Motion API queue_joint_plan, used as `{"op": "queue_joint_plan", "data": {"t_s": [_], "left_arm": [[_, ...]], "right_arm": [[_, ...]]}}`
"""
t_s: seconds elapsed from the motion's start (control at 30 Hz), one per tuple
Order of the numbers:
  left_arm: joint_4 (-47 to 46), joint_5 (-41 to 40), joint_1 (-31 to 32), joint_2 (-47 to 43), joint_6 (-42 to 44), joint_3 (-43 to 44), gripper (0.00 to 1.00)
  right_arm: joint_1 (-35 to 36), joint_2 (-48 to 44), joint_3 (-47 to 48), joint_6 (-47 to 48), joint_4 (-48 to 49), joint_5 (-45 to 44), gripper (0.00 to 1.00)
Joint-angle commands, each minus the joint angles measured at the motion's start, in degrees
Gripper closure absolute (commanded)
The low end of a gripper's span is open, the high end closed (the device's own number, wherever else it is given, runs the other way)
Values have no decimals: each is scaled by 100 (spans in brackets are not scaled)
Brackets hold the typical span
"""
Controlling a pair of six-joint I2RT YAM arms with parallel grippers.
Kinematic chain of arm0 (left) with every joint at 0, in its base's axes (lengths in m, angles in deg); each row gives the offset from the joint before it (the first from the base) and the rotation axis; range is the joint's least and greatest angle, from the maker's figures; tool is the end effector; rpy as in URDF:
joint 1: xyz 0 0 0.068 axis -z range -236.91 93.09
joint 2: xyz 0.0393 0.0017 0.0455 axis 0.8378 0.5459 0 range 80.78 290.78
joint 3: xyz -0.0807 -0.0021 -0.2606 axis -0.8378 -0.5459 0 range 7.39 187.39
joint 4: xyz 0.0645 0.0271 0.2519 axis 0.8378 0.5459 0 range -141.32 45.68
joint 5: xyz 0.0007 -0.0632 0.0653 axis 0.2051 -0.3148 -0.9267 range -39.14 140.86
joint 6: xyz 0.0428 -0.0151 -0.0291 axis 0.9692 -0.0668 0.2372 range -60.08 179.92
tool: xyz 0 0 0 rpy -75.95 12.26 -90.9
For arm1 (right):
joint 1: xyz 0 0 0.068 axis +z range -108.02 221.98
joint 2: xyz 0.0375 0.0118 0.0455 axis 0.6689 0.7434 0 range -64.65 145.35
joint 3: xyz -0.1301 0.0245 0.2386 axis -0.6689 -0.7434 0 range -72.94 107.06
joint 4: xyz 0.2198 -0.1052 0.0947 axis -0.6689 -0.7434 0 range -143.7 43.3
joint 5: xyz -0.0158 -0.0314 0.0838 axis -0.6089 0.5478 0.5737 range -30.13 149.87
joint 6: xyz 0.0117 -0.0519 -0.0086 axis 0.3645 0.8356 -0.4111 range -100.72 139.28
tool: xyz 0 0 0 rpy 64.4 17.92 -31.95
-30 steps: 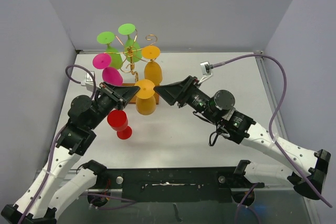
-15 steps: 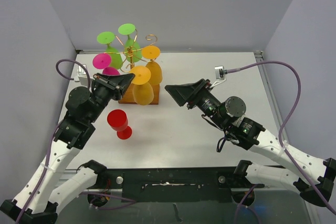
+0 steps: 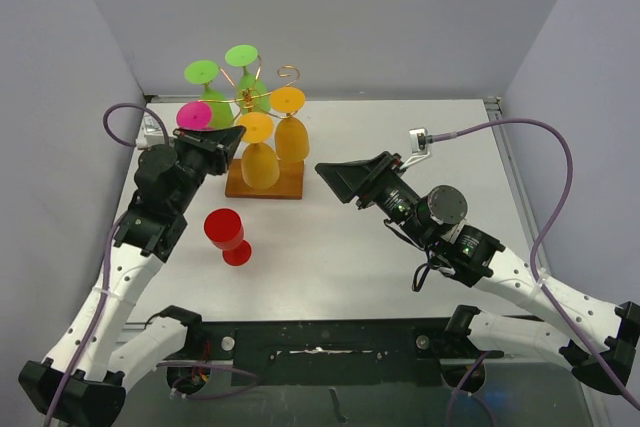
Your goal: Place the wine glass upside down on the wine glass rack
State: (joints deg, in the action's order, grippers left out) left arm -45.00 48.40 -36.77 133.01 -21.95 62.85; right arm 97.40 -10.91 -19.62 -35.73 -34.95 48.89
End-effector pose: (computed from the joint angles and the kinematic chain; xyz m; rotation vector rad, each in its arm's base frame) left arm 0.1966 -0.0705 0.3900 -0.9540 1.5252 -1.3003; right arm 0.1282 0.1739 0.4060 0.1743 1.5338 1.4525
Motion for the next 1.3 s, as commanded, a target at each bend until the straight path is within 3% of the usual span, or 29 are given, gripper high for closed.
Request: {"op": "queue_joint_plan", "data": {"t_s": [0.0,0.17,0.5,1.27], "left_arm": [[-538,304,-417,129,-6,444,100],[-721,698,-787,357,-122,460,100],[-1185,1292,-824,729,-138,509,100],[-1062,1031,-821,1211,461,1034,100]], "right_arm": [[-21,-131,24,-19,188,-132,31],[-22,-81,97,47,162,-108,31],[-29,-57,135,60,117,-95,30],[-14,-62,79,-52,161,-75,30]]}}
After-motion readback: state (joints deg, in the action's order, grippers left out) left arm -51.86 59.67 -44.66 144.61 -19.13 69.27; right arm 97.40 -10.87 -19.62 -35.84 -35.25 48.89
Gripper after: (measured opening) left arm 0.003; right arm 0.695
